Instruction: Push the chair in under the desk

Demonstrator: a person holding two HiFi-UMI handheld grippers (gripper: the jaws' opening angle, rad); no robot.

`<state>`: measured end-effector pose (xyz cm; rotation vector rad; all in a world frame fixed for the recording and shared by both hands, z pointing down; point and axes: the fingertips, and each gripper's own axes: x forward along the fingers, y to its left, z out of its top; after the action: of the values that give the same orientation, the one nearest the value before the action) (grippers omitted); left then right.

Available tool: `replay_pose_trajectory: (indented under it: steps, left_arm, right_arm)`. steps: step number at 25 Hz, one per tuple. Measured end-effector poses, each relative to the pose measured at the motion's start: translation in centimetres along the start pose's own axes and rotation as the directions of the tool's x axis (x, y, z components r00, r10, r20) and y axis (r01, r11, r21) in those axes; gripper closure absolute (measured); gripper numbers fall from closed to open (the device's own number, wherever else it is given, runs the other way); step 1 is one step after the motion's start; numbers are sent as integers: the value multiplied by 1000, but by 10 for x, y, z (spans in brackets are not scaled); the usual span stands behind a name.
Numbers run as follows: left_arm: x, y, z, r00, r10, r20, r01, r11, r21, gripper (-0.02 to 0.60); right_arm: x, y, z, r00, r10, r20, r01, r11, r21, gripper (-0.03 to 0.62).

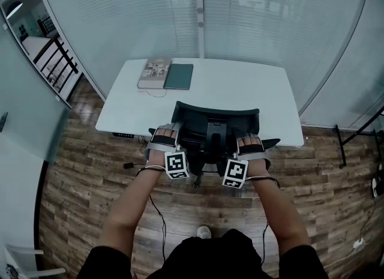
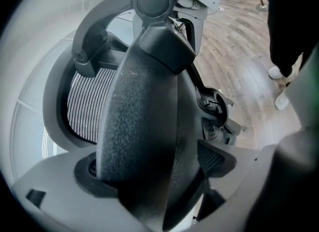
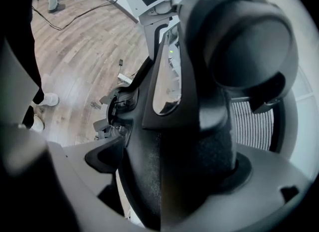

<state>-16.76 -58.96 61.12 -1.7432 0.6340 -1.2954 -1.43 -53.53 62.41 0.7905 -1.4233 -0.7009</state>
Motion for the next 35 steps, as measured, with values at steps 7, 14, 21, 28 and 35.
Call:
replay_pose_trajectory:
  steps: [7, 14, 21, 28, 35]
  left_arm:
    - [-11, 6, 8, 995, 85, 53, -84, 996, -26, 103]
    - [-73, 1, 11, 978, 187, 94, -155, 949, -275, 104]
    - [-140, 3, 48, 943, 291, 164, -108, 731, -674, 106]
    - [-186, 11, 73, 908, 381, 176, -43, 502, -864, 323]
    - [-201, -4, 86, 922, 345, 177, 42, 365, -930, 571]
  right_arm:
    - [2, 12, 3, 999, 16, 41, -15, 1000, -27, 91]
    - [-63, 9, 13, 979, -89, 185, 74, 994, 85, 92]
    - [-140, -12, 8, 925, -205, 321, 59, 910, 411, 125]
    - [-200, -45, -5, 849, -345, 401, -74, 672, 737, 343]
    - [-218, -48, -26, 803, -431, 411, -206, 447, 871, 588]
